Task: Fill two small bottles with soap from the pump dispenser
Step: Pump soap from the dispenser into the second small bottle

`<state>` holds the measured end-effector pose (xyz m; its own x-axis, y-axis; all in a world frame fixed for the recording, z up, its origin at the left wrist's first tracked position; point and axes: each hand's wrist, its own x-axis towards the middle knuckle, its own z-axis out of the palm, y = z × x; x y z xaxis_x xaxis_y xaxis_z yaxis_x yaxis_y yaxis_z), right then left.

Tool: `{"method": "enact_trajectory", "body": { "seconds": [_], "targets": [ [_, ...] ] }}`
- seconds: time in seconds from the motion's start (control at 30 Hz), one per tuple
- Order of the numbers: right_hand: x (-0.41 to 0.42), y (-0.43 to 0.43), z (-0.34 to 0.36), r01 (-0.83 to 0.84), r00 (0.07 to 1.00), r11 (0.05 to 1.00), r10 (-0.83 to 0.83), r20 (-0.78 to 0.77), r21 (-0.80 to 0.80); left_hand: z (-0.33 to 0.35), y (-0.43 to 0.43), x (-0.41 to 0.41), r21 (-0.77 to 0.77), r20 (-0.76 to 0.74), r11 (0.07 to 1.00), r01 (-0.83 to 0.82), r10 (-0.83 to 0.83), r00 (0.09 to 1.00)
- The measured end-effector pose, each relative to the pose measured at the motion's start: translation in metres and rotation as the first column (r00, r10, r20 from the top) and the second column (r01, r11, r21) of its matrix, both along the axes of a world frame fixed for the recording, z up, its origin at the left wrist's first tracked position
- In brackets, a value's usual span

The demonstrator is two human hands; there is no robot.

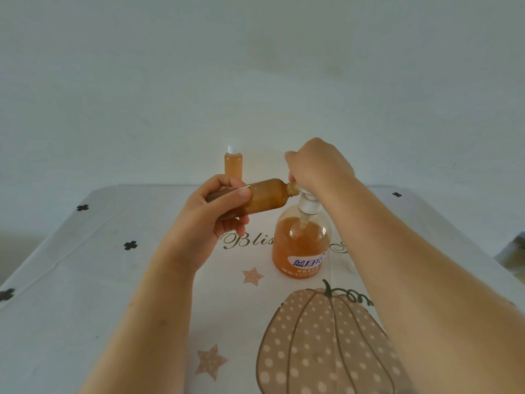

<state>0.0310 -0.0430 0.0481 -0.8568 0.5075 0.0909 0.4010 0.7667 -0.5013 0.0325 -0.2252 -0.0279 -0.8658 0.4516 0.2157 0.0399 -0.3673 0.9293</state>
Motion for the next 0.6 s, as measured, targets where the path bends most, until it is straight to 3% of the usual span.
{"method": "enact_trajectory", "body": {
  "seconds": [0.6],
  "targets": [
    [0.005,-0.001,0.016,-0.006,1.000,0.998,0.005,0.020,0.057,0.002,-0.004,0.006,0.086,-0.013,0.991,0.098,-0.098,0.995]
  ]
}}
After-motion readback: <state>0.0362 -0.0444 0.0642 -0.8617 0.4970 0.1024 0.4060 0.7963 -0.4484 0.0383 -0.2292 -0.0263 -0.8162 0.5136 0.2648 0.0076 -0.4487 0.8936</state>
